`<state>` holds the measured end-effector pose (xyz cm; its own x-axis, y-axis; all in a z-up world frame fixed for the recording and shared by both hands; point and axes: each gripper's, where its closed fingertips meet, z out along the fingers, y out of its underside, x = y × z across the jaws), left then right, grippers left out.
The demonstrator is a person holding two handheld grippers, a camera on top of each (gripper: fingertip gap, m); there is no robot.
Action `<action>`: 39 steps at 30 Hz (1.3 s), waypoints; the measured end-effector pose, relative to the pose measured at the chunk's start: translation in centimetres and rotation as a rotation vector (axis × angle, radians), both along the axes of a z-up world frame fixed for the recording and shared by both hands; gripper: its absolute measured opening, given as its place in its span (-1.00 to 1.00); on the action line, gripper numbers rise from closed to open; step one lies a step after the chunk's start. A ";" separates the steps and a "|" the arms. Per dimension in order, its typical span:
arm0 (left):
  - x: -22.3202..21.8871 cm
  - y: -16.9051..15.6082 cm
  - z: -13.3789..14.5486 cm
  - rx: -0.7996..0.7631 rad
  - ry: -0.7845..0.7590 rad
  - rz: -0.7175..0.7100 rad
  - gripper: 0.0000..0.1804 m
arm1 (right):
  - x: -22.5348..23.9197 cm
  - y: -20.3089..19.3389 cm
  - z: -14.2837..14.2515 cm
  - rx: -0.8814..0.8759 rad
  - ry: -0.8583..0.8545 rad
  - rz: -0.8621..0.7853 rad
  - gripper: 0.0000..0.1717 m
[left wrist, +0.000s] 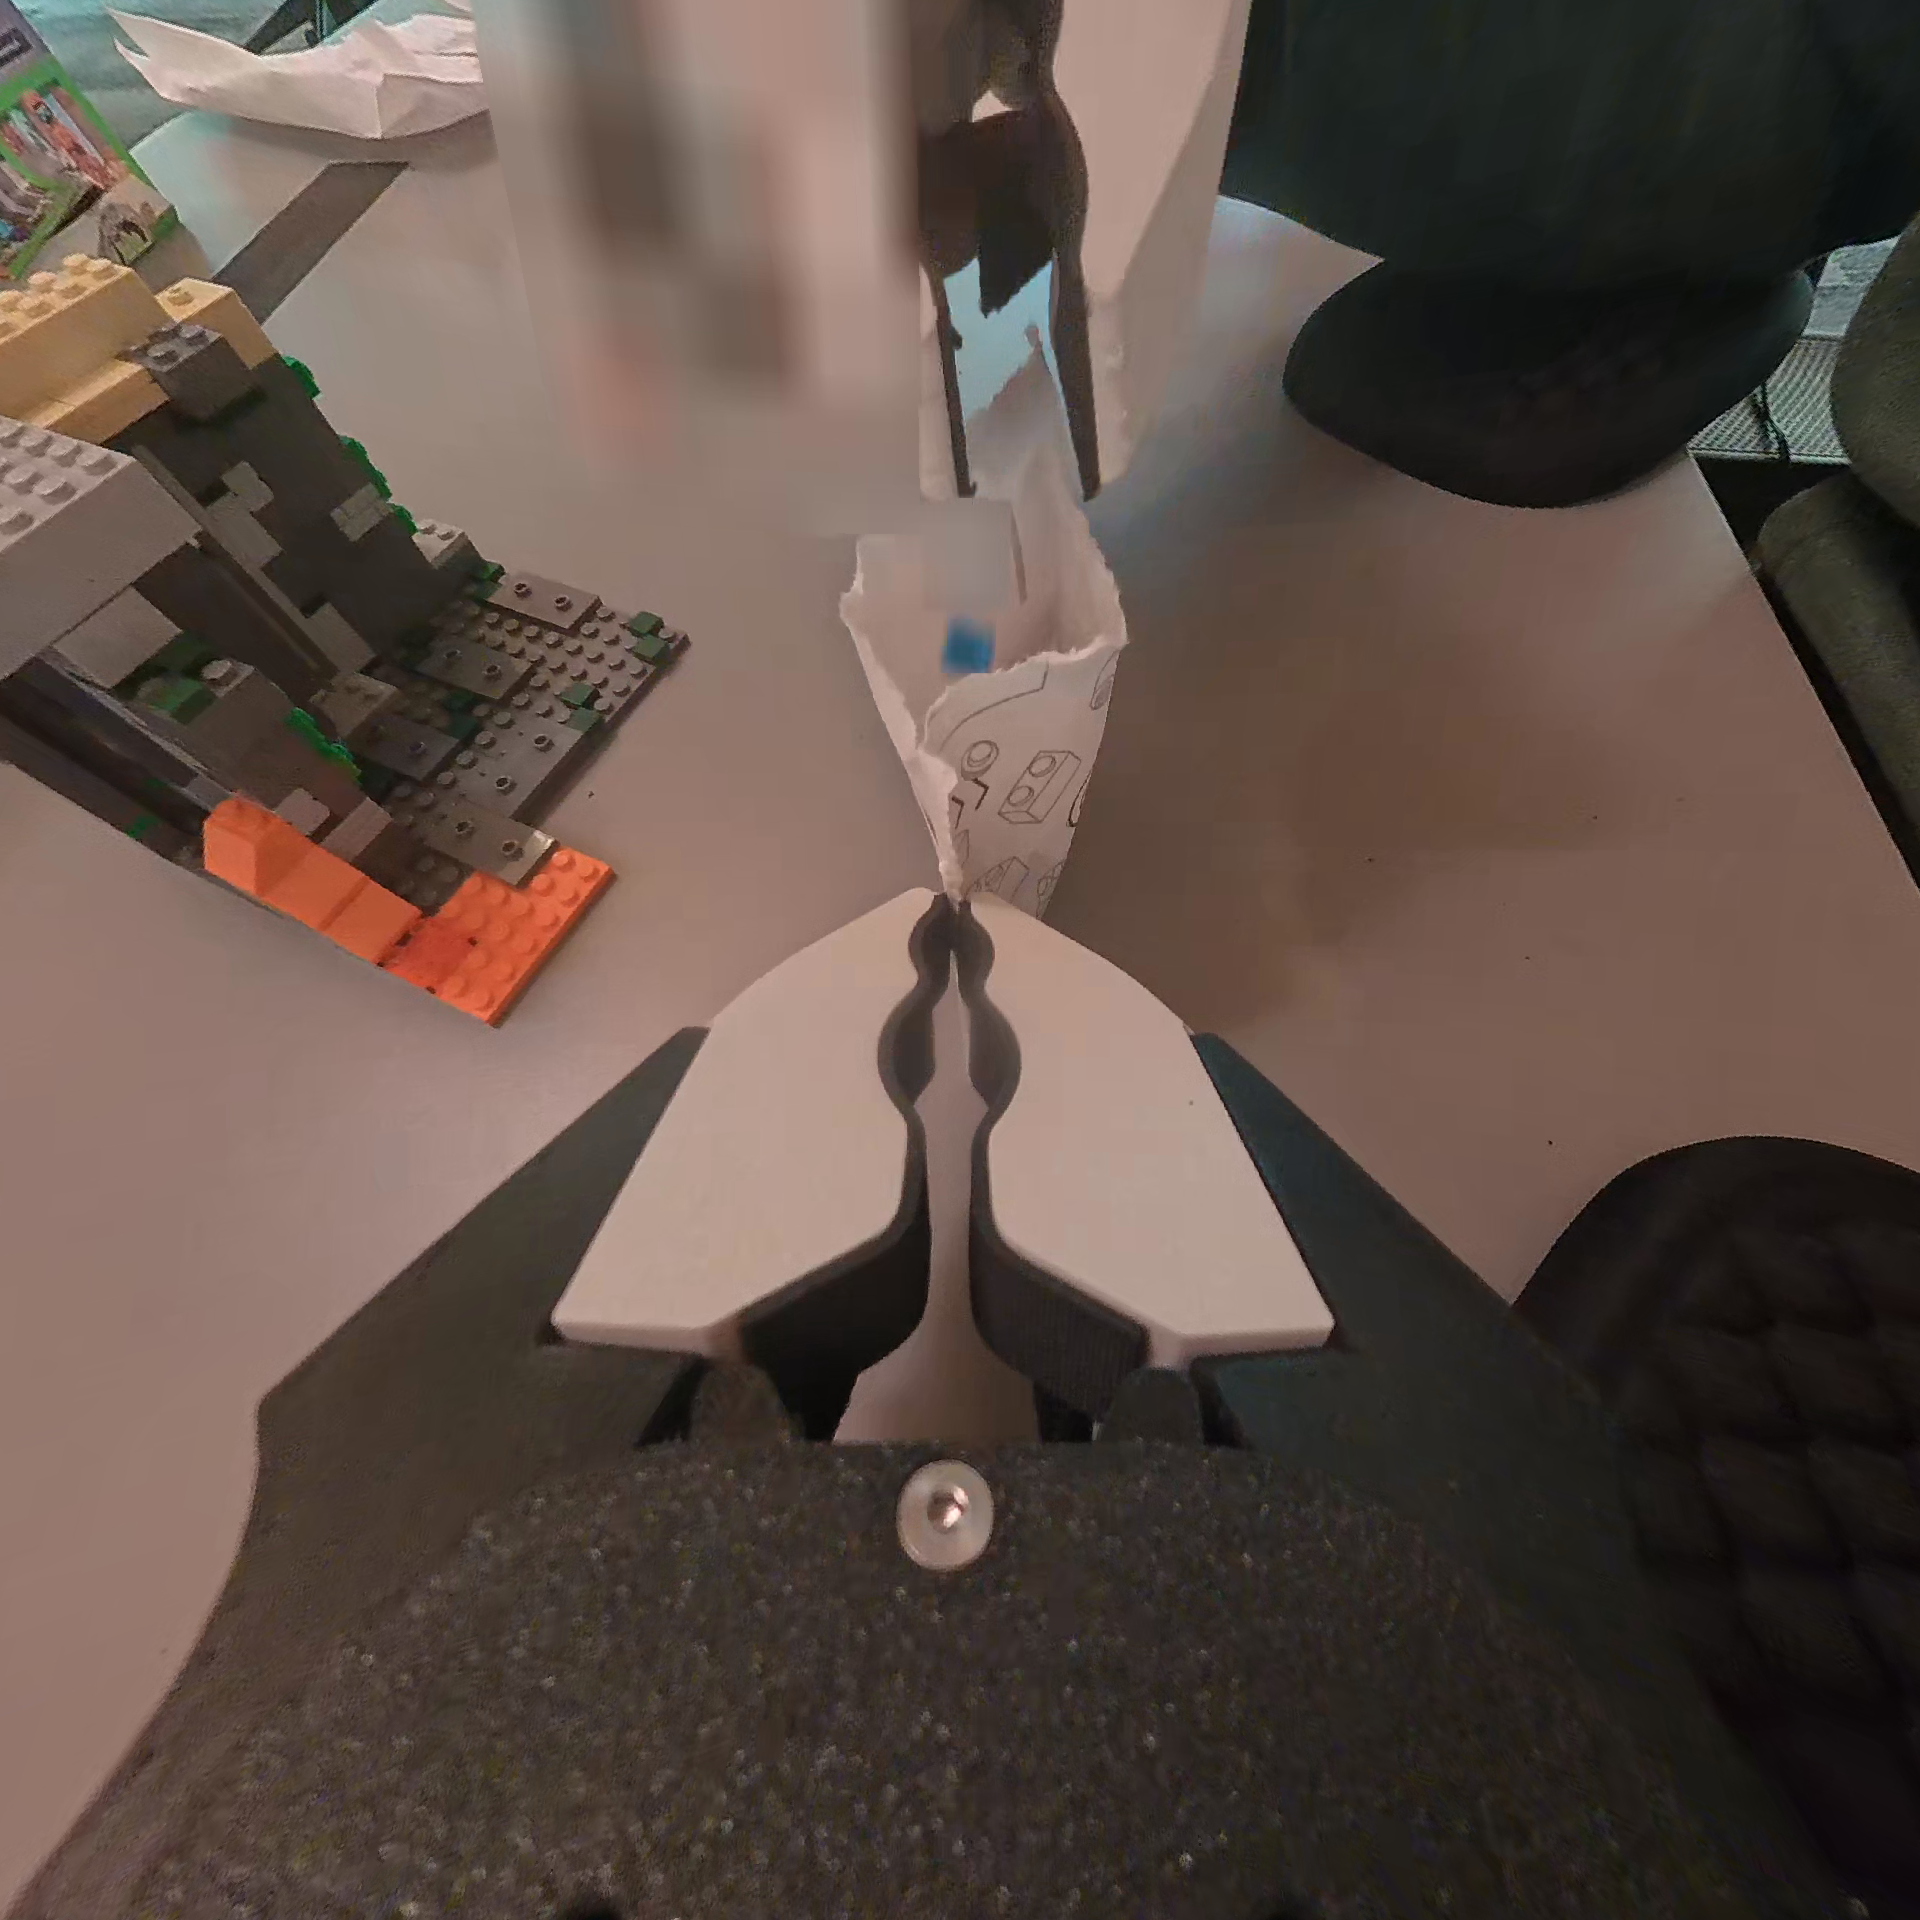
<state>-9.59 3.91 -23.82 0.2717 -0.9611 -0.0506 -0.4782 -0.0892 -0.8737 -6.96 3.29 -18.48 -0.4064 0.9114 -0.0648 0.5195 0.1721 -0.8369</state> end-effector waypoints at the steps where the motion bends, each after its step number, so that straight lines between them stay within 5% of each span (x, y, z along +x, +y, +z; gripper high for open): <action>1: 0.0 0.0 0.0 0.000 0.000 0.000 -1.00 | 0.1 0.0 -0.1 -0.002 -0.005 0.002 -0.80; 10: 0.0 0.0 0.0 0.001 0.002 0.001 -1.00 | 3.3 2.3 0.0 0.000 -0.086 -0.057 -0.74; 20: 0.0 0.0 0.0 0.000 0.002 0.002 -1.00 | 9.5 6.3 -8.4 0.044 -0.523 -0.200 -0.72; 39: 0.0 0.0 0.0 0.000 0.003 0.004 -1.00 | 8.8 6.5 -9.5 0.148 -0.548 -0.205 -0.92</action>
